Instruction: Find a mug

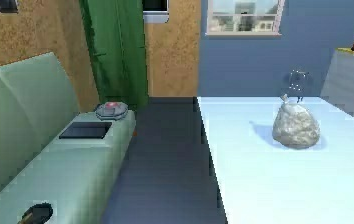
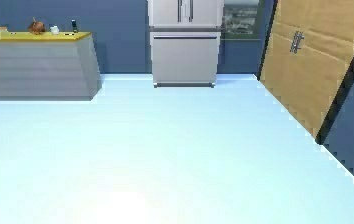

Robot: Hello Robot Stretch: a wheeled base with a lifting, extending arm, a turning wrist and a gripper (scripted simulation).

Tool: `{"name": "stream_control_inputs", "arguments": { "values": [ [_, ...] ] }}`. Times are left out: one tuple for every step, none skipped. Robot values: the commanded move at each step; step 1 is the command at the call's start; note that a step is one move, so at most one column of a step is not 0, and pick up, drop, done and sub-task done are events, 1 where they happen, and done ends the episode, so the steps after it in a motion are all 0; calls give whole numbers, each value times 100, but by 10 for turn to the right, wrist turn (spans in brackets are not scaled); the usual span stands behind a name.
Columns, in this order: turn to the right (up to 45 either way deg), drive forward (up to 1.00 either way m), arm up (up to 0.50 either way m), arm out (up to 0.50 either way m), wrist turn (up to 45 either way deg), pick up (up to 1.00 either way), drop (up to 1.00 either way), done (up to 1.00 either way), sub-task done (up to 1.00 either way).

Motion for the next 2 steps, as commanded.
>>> {"name": "stream_control_inputs", "arguments": {
  "values": [
    [450,0,0,0,0,0,0,0,0],
    [420,0,0,0,0,0,0,0,0]
  ]
}}
